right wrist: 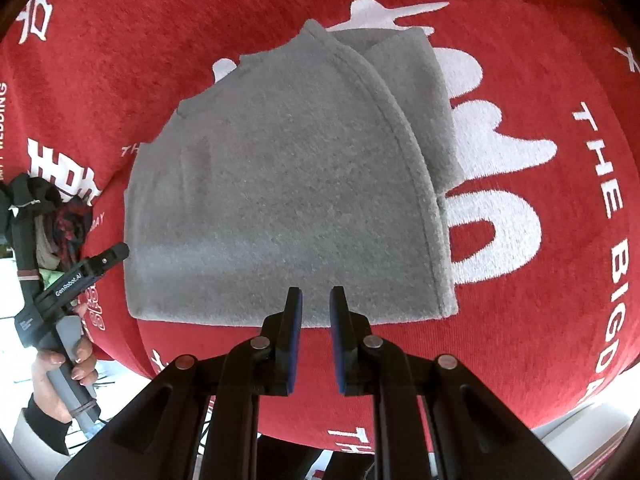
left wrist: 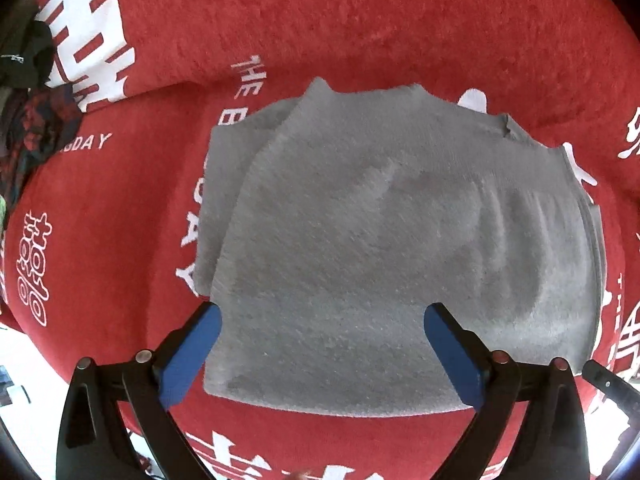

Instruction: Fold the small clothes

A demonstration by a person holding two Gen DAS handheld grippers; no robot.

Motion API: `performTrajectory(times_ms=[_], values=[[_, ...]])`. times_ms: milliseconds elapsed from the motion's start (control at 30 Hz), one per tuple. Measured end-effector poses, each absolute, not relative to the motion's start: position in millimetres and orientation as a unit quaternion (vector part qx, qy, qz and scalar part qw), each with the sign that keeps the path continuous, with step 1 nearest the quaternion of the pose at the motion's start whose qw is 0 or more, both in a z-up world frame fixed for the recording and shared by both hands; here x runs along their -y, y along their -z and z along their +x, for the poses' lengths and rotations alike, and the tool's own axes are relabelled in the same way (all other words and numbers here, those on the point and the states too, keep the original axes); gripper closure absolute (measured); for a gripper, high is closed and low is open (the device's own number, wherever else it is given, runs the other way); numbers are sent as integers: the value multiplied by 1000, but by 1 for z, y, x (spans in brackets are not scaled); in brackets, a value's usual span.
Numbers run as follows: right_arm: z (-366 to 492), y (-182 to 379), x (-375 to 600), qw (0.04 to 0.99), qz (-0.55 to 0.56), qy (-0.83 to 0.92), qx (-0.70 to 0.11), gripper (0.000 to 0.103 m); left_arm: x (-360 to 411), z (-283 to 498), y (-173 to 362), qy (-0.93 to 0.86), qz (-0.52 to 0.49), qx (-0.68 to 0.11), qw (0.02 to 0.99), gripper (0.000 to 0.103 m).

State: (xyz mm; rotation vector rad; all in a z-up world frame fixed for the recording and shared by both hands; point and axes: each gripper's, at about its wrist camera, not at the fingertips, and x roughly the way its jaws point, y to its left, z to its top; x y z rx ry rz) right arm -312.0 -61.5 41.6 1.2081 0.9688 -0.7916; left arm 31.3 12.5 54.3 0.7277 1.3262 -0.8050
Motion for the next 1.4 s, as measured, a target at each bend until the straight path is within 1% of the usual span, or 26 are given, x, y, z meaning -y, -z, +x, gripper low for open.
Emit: performTrajectory(times_ms=[133, 167, 200, 267, 367, 433, 600, 800, 1067, 1200, 1300, 1400], values=[[-315, -40, 63, 643, 537, 346, -422, 87, -9, 23, -53, 353, 331, -583, 653, 2], [-316, -40, 63, 644, 537, 346, -422, 80, -8, 21, -53, 351, 333, -582, 654, 2], [-316, -39, 63, 644, 537, 347, -421, 66, -7, 18, -52, 350, 334, -582, 654, 2], [-317, -40, 62, 647, 535, 349, -417, 53, -8, 16, -52, 348, 335, -581, 655, 2], [-316, -39, 61, 649, 532, 349, -417, 51, -8, 15, -50, 351, 337, -581, 653, 2], [-314, -37, 60, 648, 531, 348, -420, 47, -9, 16, -49, 354, 337, -579, 652, 2], [-307, -34, 55, 645, 533, 359, -414, 47, -12, 24, -40, 367, 341, -586, 636, 2], [-282, -31, 32, 630, 552, 382, -389, 46, -21, 49, -34, 391, 361, -573, 623, 2], [-198, -14, -15, 622, 595, 348, -371, 46, -50, 118, -39, 396, 360, -575, 619, 2], [-158, -7, -25, 621, 617, 322, -359, 46, -64, 152, -38, 384, 339, -597, 618, 2], [-138, -9, -27, 626, 617, 318, -357, 46, -77, 173, -32, 374, 339, -595, 625, 2], [-110, -21, -13, 653, 593, 319, -346, 46, -84, 181, -26, 378, 337, -600, 619, 2]])
